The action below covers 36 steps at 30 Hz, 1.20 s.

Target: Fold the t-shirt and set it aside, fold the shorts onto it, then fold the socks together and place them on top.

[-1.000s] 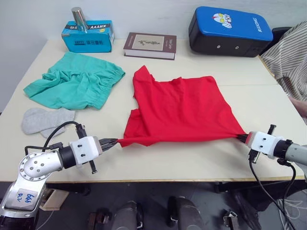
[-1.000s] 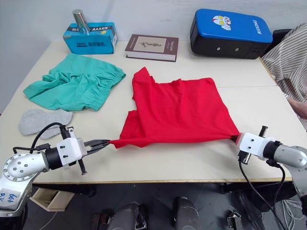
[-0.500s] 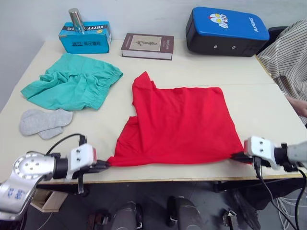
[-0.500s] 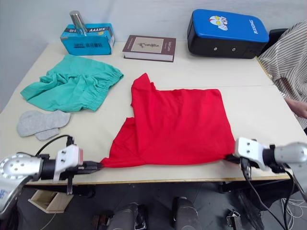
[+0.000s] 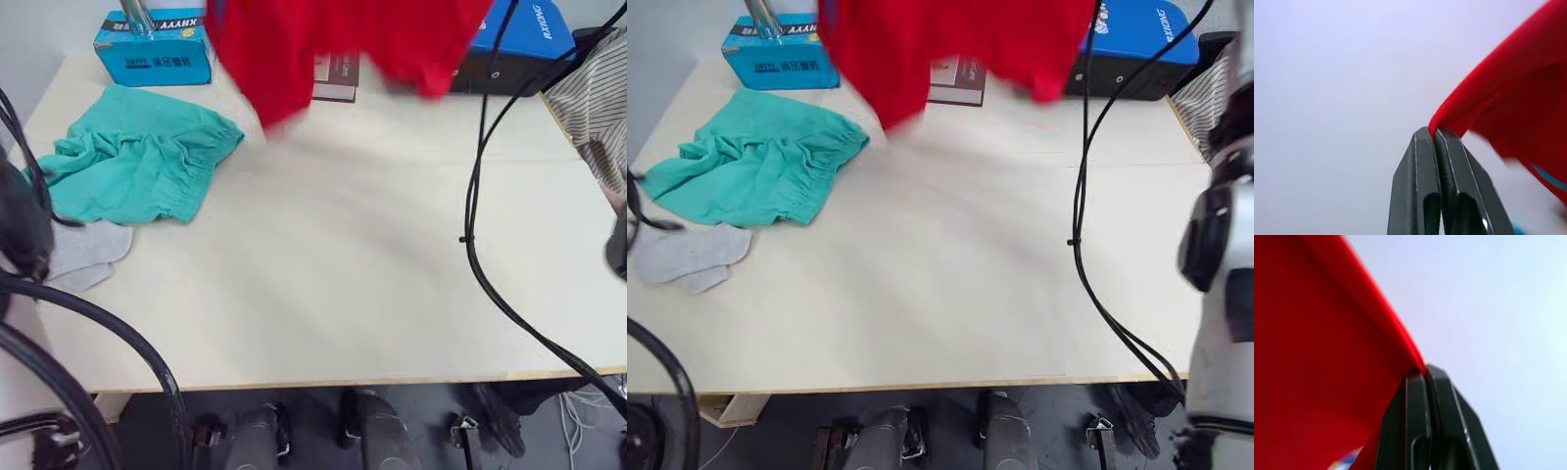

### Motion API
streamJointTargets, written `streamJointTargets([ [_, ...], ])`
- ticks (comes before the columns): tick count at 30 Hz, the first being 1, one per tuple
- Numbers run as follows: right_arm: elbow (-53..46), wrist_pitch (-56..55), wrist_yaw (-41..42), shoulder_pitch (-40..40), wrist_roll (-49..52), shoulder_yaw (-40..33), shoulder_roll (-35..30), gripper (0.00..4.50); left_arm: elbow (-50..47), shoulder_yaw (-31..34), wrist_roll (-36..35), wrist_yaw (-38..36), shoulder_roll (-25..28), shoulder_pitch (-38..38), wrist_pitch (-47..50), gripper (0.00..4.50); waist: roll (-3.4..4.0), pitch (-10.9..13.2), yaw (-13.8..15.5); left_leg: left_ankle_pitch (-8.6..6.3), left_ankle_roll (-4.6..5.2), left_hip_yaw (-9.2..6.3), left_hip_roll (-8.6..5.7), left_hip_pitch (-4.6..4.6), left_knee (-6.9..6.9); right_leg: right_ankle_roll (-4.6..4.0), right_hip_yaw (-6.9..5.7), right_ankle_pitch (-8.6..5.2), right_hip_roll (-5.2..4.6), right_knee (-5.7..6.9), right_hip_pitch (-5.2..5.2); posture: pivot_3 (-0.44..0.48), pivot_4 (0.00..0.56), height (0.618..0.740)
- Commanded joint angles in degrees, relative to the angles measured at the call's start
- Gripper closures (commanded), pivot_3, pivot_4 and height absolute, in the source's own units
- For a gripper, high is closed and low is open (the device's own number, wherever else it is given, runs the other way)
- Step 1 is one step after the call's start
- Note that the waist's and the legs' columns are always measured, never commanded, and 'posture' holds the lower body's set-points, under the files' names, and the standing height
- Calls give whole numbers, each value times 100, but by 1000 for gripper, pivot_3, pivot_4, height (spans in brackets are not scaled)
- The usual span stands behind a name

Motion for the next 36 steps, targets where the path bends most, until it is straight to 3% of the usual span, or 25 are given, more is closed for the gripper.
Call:
streamJointTargets([
  [1, 334, -212, -42, 58, -140, -68, -307, 4500, 357, -124, 289, -433, 191, 31, -736, 4486, 0, 0, -6, -6, 5, 3, -1, 2, -16, 7, -1, -4, 0, -6, 0, 0, 150, 740],
  [5, 250, -571, 810, 1058, 60, -189, -434, 4500, 89, -34, -68, -1678, 248, 1178, -1829, 4486, -3, 3, -21, -11, 9, 22, -1, -22, -20, 24, -7, -14, 1, -39, 3, 0, 150, 740],
  [8, -153, -1099, 1644, 2421, 294, -220, -517, 4500, -863, 226, -1082, -3182, 266, 2904, -2068, 4486, -1, 4, -35, -6, 14, 28, 2, -11, -2, 31, -7, -16, 0, -93, 63, 0, 150, 740],
  [10, -675, -1409, 2422, 3474, 668, -280, -546, 4500, -2292, 434, -1859, -3709, 388, 4446, -1503, 4486, 1, 9, -71, 4, 28, 33, 4, -12, 30, 35, 7, -19, -1, -127, 90, 0, 150, 740],
  [15, -3058, -937, 3480, 6498, 1712, -579, -680, 4500, -6465, 1163, -2317, -3289, 785, 9104, 428, 4486, 12, 13, -248, 23, 46, -10, 26, -11, 106, 43, 41, -14, -24, -76, 96, 0, 150, 740],
  [19, -4798, -336, 3590, 8552, 1834, -782, -920, 4500, -8413, 1608, -2017, -2825, 681, 11358, 1786, 4486, 11, 15, -145, 33, 40, -46, 33, 104, 105, 39, 60, -15, -35, -82, 228, 0, 150, 740],
  [25, -5737, 233, 3593, 10134, 1887, -1173, -1145, 4500, -9410, 1975, -2065, -2465, 370, 12367, 2748, 4486, 35, -10, 102, -6, -8, -83, 43, 248, 77, 17, 38, -8, -75, -155, 382, 0, 150, 740],
  [31, -6570, 1259, 4394, 10946, 2335, -1358, -1547, 4500, -9809, 2077, -2384, -2478, 161, 12586, 3458, 4486, 41, -18, 131, -6, 10, -72, 56, 249, 72, -3, 34, -23, -65, -161, 381, 0, 150, 740],
  [36, -6761, 1707, 4638, 11066, 2439, -1433, -1646, 4500, -9867, 2161, -2833, -2780, 221, 12535, 3819, 4486, 35, -21, 177, -9, 10, -65, 67, 250, 75, -3, 32, -23, -55, -171, 384, 0, 150, 740],
])
